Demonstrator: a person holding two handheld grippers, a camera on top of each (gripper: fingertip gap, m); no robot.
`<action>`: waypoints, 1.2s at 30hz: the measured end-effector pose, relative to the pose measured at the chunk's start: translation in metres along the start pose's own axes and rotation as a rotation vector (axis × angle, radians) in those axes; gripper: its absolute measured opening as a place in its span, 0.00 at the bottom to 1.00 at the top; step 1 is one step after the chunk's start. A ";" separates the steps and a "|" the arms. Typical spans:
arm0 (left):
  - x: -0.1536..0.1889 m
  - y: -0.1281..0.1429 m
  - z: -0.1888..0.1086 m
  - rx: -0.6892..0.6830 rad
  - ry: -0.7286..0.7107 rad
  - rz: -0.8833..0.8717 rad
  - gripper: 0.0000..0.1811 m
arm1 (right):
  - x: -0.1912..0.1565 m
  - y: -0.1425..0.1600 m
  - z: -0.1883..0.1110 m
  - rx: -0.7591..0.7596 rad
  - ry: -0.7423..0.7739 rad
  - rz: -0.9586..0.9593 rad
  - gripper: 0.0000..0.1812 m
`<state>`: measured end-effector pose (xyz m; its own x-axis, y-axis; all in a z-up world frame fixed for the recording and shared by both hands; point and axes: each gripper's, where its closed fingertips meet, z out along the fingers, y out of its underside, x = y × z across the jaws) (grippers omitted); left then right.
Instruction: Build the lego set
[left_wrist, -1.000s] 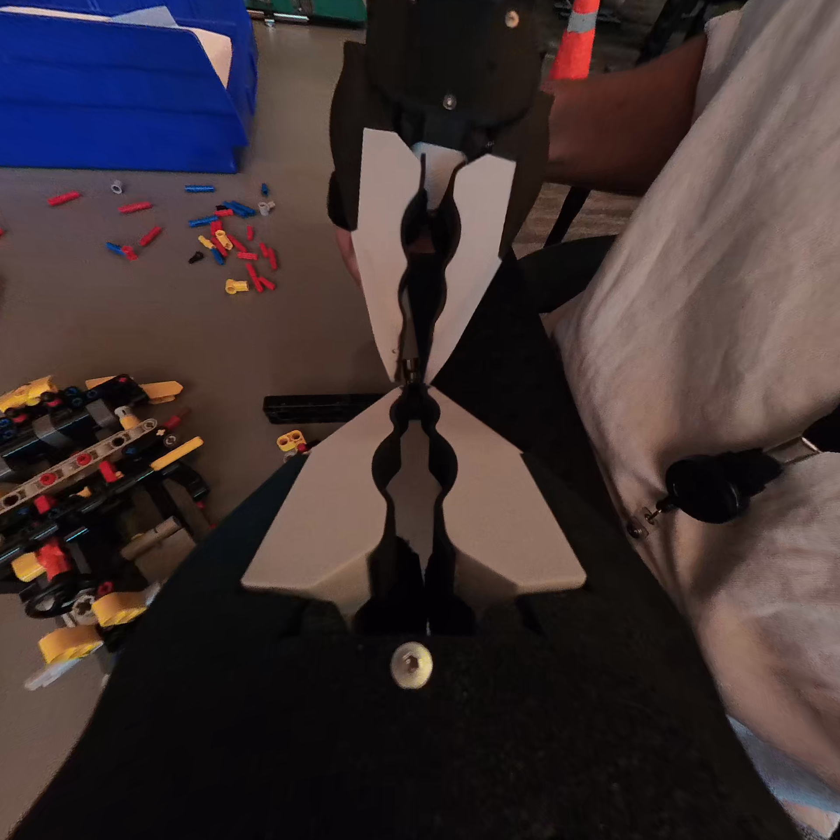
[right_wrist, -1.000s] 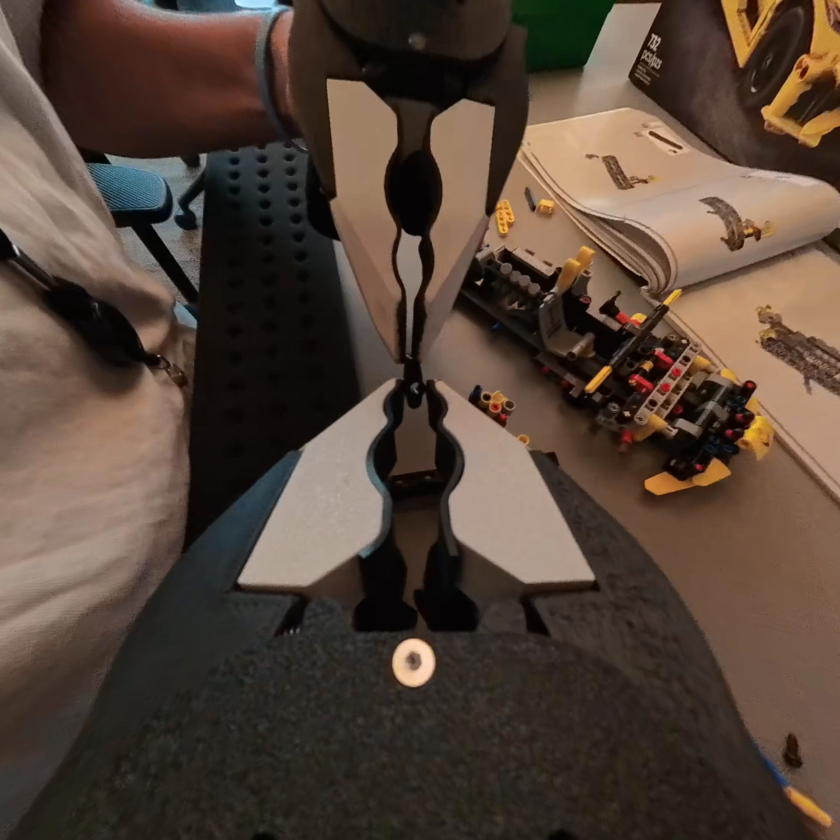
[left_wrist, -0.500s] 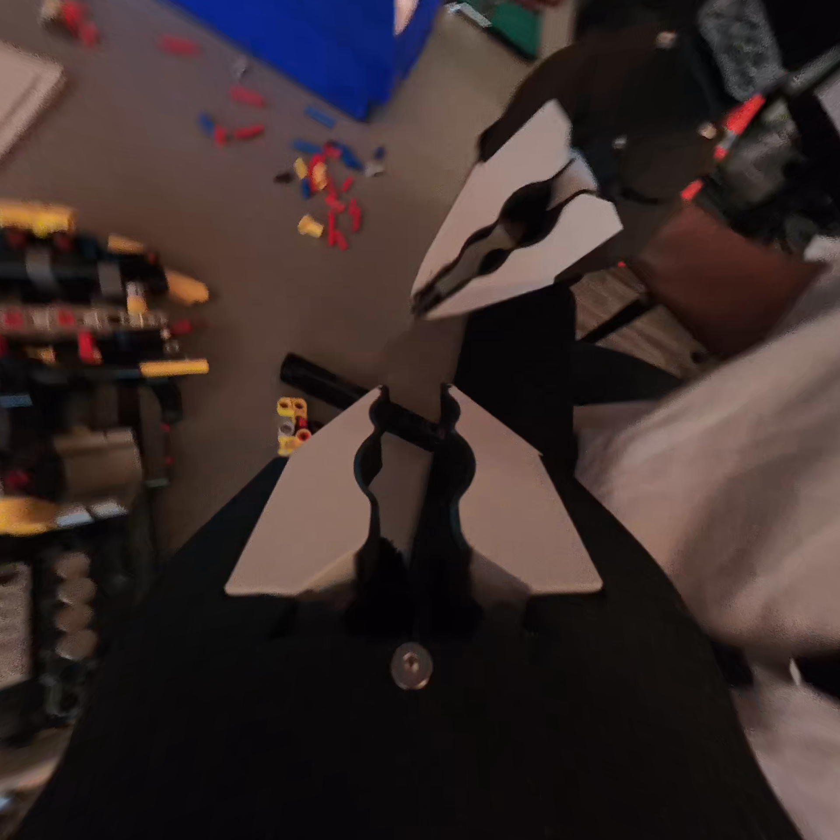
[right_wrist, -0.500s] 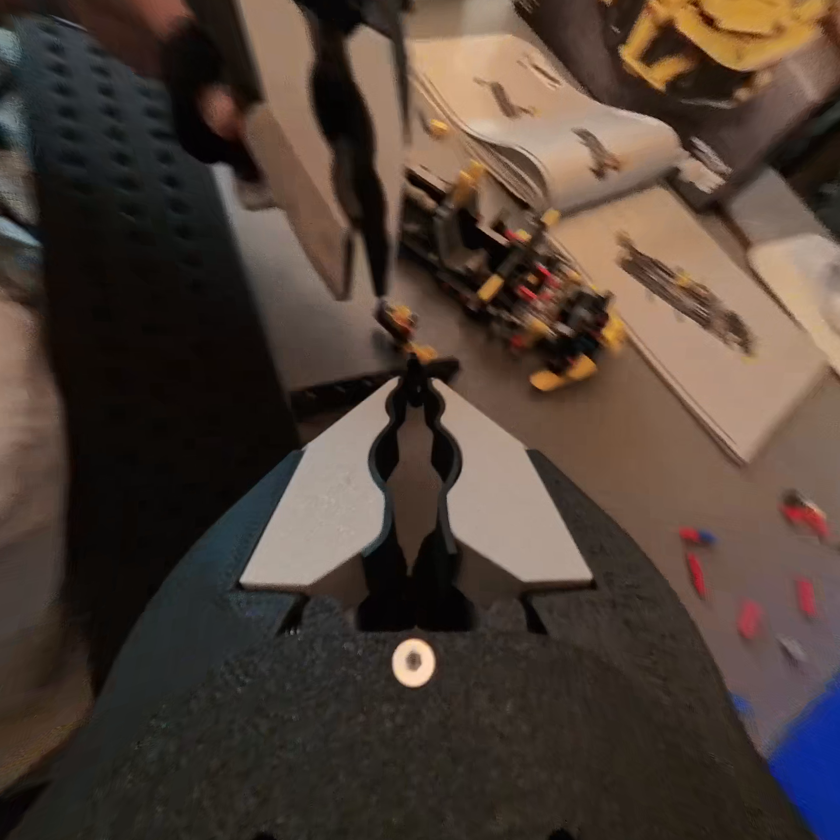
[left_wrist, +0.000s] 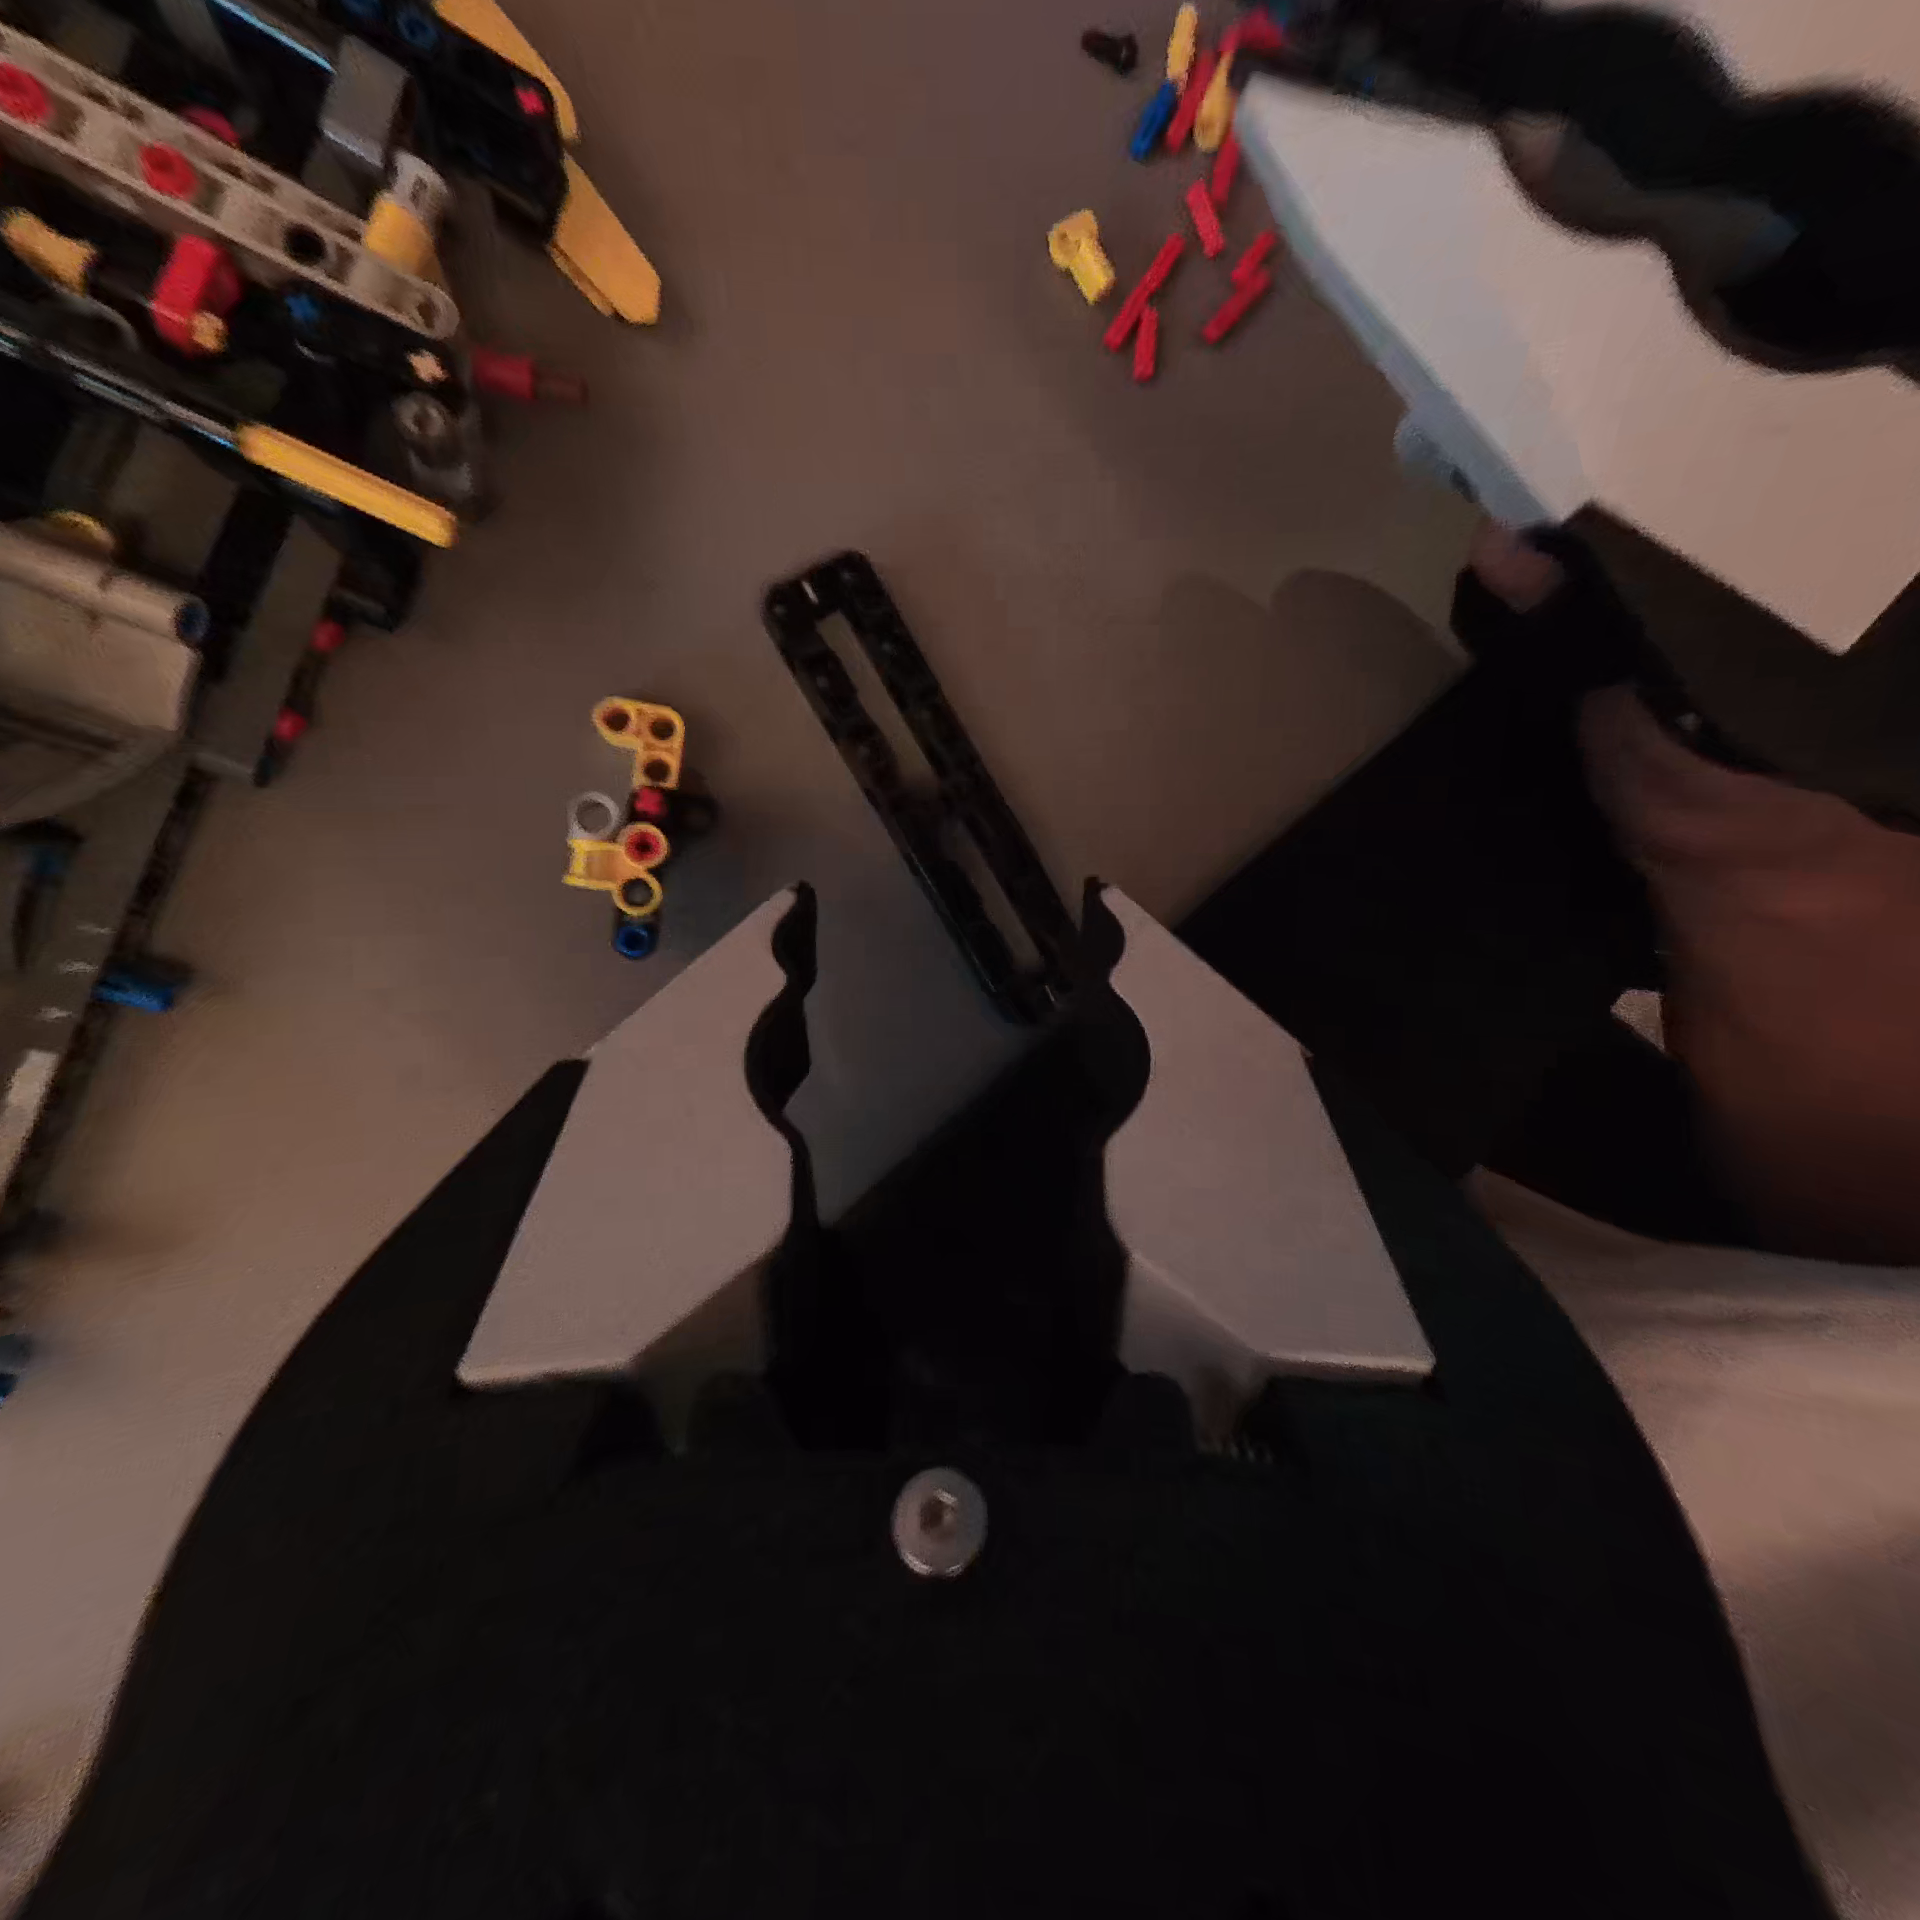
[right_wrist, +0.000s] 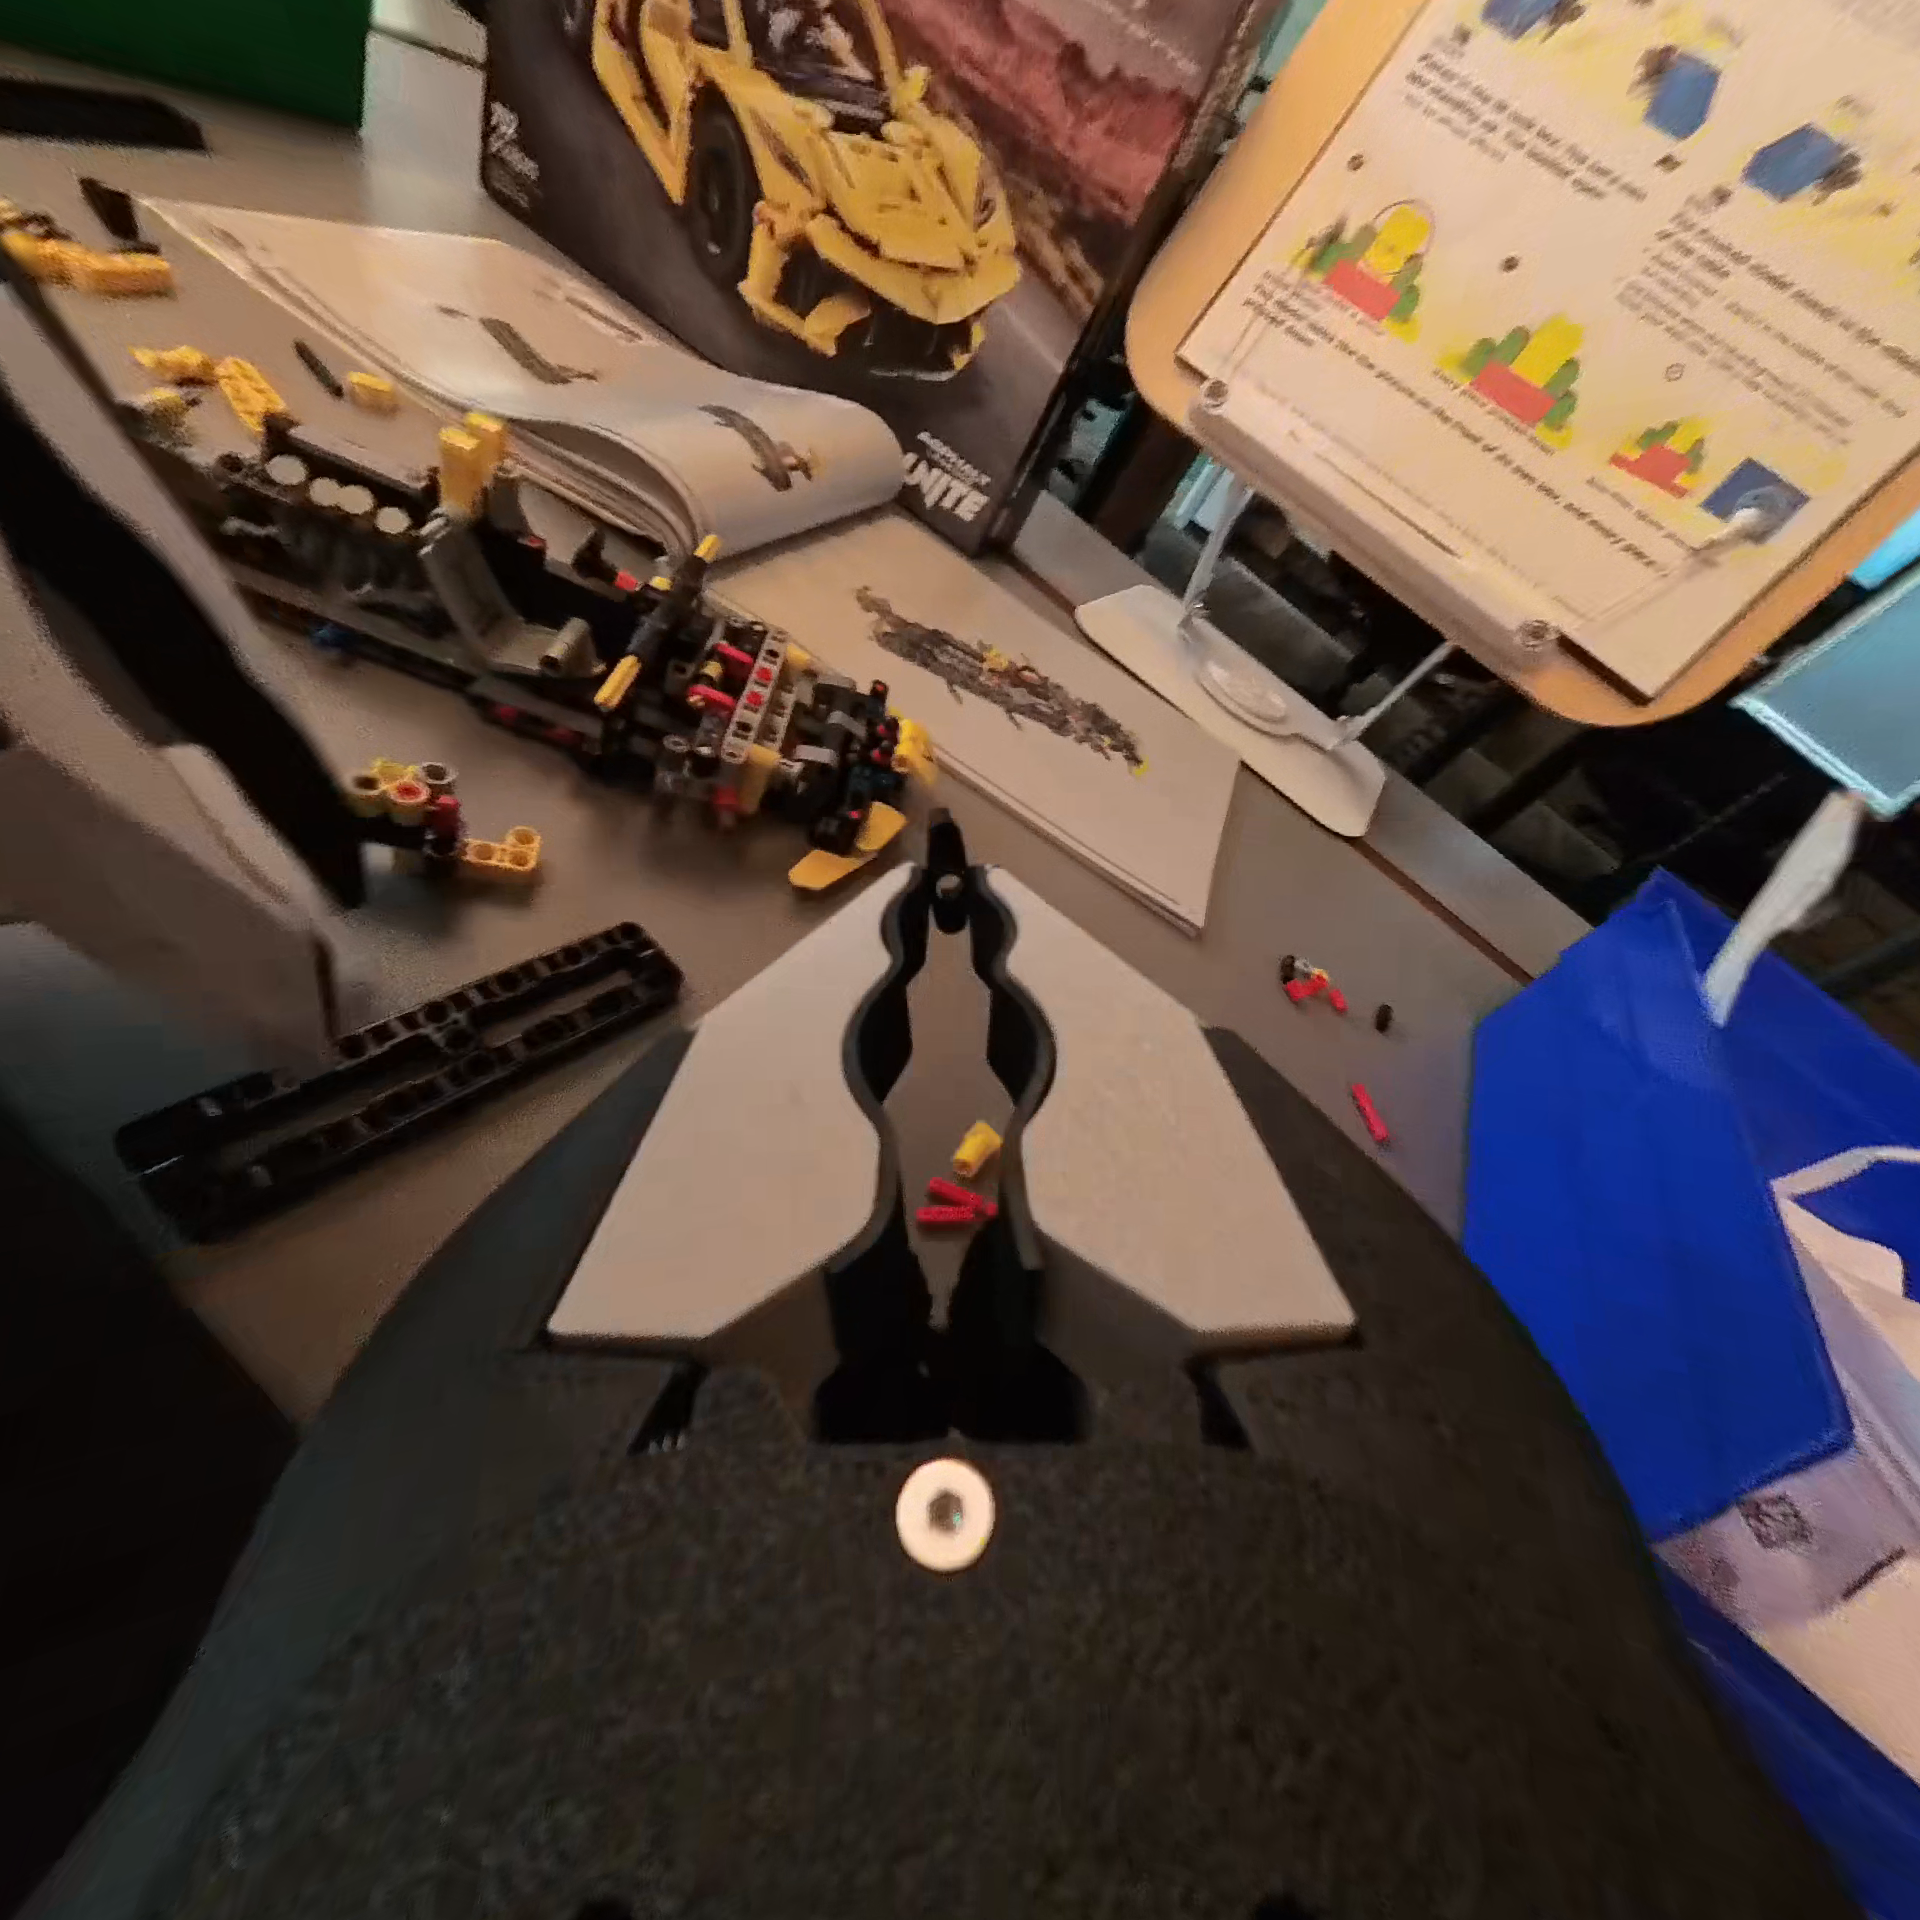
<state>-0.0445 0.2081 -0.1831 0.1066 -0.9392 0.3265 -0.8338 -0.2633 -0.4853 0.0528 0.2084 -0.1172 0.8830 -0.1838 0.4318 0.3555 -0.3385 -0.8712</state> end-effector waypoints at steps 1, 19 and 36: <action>0.002 0.002 0.001 -0.026 -0.008 0.001 0.29 | 0.004 0.001 -0.002 0.009 0.007 0.028 0.04; -0.004 -0.018 0.034 -0.030 -0.193 0.060 0.16 | 0.006 -0.006 -0.019 0.127 -0.083 0.211 0.04; 0.041 -0.064 -0.095 0.479 1.027 -0.265 0.15 | -0.040 -0.089 -0.049 0.492 -0.480 0.276 0.03</action>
<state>-0.0382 0.2070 -0.0617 -0.4253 -0.2800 0.8607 -0.5375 -0.6870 -0.4890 -0.0292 0.2008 -0.0457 0.9568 0.2599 0.1302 0.0975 0.1352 -0.9860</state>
